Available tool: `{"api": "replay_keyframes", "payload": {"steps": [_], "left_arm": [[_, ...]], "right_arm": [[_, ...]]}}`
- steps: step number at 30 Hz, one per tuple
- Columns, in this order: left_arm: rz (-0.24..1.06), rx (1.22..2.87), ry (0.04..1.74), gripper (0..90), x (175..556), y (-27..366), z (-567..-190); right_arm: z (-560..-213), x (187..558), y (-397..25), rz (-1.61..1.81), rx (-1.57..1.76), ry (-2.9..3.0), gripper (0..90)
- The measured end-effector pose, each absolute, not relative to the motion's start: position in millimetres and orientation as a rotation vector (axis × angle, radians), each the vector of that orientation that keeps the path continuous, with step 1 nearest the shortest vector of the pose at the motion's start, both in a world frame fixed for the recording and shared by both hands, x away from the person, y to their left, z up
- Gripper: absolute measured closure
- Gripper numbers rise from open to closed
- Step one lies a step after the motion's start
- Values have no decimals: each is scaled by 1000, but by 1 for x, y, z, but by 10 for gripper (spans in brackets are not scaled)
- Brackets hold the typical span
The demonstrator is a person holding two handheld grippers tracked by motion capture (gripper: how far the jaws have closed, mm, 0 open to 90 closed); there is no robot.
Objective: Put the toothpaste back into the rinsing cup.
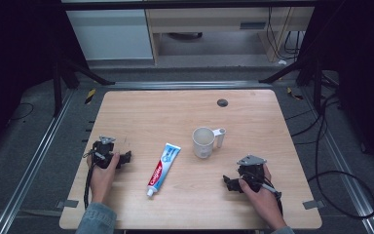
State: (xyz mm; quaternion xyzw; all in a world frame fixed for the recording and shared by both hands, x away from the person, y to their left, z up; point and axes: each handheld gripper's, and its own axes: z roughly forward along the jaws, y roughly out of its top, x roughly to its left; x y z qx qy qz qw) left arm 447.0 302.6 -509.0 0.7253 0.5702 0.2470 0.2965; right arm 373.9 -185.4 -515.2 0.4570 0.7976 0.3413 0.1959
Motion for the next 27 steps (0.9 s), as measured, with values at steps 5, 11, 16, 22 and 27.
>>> {"api": "replay_keyframes", "payload": {"steps": [5, 11, 16, 22, 27], "left_arm": [[641, 1955, 1505, 67, 444, 301, -505], [668, 1930, 1454, 53, 427, 296, -476], [664, 1959, 1413, 53, 417, 286, -457], [652, 2015, 1386, 70, 412, 274, -443], [624, 2063, 1352, 94, 408, 261, -438]], "right_arm": [[-515, 374, -185, 956, 1281, 2234, 4], [-515, 374, -185, 957, 1280, 2235, 4], [-515, 374, -185, 957, 1281, 2235, 4], [-515, 374, -185, 956, 1280, 2235, 4], [-515, 374, -186, 955, 1279, 2235, 4]]}}
